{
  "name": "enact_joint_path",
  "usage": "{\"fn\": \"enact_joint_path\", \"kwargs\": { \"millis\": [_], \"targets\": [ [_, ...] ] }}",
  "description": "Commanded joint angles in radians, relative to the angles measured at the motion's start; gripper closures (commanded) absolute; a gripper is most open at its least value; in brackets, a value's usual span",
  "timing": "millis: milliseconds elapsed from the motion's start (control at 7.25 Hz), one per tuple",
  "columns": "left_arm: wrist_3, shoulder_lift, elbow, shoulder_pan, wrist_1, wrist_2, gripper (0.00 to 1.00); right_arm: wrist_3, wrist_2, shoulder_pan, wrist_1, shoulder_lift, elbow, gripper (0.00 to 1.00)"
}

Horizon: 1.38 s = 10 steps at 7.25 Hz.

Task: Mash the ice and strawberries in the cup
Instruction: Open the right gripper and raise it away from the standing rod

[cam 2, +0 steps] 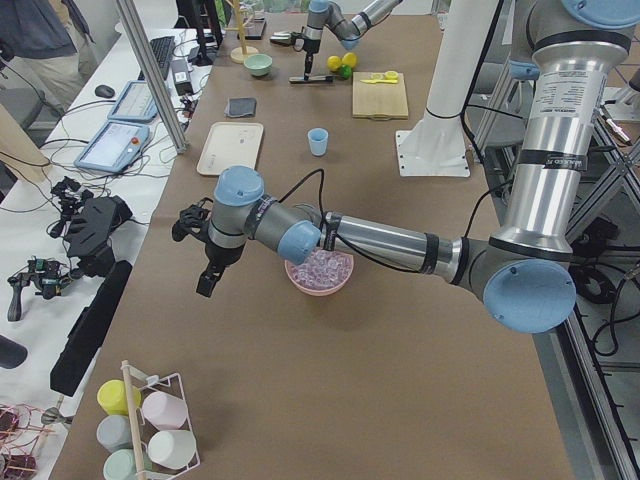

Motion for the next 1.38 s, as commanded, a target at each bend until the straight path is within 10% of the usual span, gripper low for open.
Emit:
{"fn": "enact_joint_path", "kwargs": {
  "millis": [0, 552, 1242],
  "targets": [
    [0.000, -0.009, -0.004, 0.000, 0.004, -0.004, 0.03, -0.007, 0.076, 0.054, -0.003, 0.001, 0.007, 0.12],
    [0.000, -0.065, 0.005, 0.003, 0.065, -0.043, 0.03, -0.301, 0.269, 0.348, -0.336, 0.088, 0.009, 0.09],
    [0.075, -0.119, -0.019, -0.076, 0.281, -0.136, 0.03, -0.793, 0.257, 0.551, -0.892, 0.254, 0.034, 0.04]
  ]
}}
